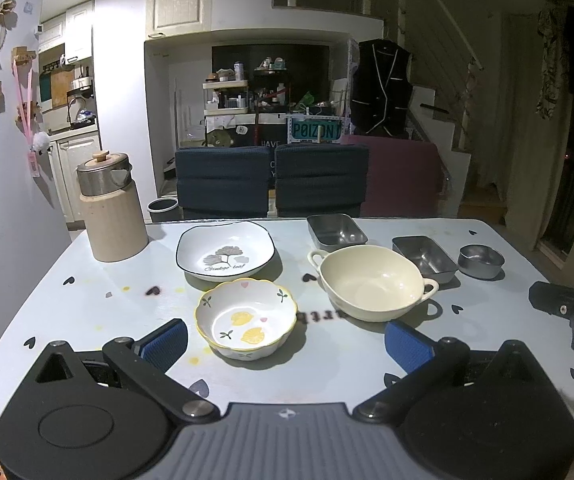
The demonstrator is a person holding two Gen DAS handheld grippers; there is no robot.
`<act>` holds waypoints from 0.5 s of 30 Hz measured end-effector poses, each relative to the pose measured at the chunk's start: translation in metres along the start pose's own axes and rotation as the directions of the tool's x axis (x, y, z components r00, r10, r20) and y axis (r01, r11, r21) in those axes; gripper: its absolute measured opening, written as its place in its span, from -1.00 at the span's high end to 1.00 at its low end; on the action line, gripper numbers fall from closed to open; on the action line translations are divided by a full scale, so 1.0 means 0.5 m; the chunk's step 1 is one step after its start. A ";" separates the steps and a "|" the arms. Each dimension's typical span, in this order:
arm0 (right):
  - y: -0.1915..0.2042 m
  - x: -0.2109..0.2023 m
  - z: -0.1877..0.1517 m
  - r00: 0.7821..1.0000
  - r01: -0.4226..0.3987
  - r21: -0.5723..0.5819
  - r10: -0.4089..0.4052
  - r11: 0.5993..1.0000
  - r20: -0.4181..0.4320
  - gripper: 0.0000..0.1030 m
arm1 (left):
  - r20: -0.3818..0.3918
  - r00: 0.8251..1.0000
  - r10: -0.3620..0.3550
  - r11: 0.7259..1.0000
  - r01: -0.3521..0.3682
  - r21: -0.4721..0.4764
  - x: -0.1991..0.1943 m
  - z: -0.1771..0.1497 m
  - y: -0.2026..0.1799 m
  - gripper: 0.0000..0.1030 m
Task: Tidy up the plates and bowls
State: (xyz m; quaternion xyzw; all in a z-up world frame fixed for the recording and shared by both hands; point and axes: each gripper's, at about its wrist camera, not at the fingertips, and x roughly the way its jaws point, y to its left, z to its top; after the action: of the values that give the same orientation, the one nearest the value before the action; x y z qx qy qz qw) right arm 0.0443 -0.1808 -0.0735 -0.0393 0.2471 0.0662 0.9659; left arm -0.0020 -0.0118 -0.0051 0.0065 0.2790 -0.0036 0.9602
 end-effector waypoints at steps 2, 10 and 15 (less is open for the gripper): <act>0.000 0.000 0.000 1.000 0.000 0.000 0.000 1.000 0.000 -1.00 | -0.001 1.000 0.000 1.000 0.000 0.000 0.000 0.000 -0.001 -1.00; 0.000 -0.001 -0.002 1.000 0.000 -0.002 0.000 1.000 -0.002 -1.00 | 0.000 1.000 -0.001 1.000 0.001 0.005 0.014 0.000 -0.026 -1.00; 0.000 -0.001 -0.002 1.000 0.000 -0.002 0.000 1.000 -0.003 -1.00 | 0.000 1.000 -0.003 1.000 0.003 0.003 0.013 0.001 -0.023 -1.00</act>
State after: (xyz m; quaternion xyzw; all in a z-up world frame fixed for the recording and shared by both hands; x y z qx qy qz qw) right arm 0.0434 -0.1811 -0.0744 -0.0406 0.2484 0.0663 0.9655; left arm 0.0035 -0.0232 -0.0082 0.0075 0.2791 -0.0053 0.9602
